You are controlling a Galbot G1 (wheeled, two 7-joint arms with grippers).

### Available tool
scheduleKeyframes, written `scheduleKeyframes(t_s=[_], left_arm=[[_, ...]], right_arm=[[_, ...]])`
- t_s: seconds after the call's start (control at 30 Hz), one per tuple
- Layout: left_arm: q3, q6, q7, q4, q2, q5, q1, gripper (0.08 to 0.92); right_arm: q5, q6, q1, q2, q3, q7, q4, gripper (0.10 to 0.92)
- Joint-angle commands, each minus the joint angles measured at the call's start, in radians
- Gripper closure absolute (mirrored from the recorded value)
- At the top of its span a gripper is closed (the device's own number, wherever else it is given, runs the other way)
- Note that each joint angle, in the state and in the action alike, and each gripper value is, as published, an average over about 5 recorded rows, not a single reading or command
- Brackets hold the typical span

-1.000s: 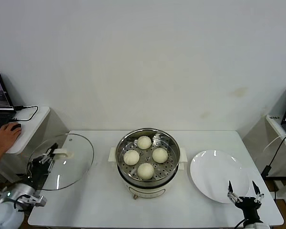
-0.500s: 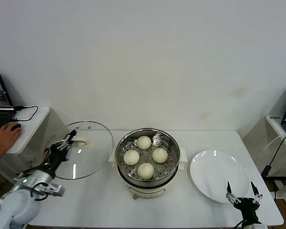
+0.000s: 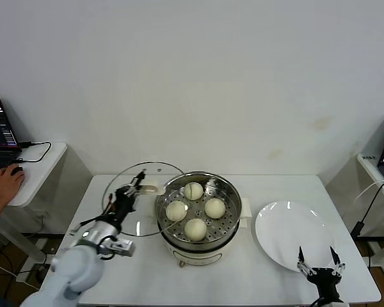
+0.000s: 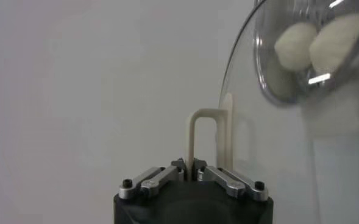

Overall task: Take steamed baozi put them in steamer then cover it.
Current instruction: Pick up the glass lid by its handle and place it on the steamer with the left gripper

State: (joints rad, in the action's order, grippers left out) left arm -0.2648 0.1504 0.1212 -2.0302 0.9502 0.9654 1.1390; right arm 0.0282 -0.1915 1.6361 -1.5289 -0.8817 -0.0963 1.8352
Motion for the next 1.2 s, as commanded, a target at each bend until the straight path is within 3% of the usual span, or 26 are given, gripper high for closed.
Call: scheduleKeyframes(t_s=[0.03,0.57,1.2], left_arm=[[0.232,0.083,0.078,0.046,0.143,0.117,-0.170,0.849],[0.293,0.105,0.111,0.108,0.267,0.264,-0.177,0.849],[0.311,0.089,0.105,0.133,0.296,0.292,-0.162,0.849]], right_arm=[[0.038,-0.010,0.001,-0.014,0.008,0.003,-0.018,0.203],[0.069,-0.015,-0.011,-0.014,0.019,0.007,-0.037,0.203],[0.067,-0.020,-0.011,-0.011,0.018,0.009,-0.039,0.203]])
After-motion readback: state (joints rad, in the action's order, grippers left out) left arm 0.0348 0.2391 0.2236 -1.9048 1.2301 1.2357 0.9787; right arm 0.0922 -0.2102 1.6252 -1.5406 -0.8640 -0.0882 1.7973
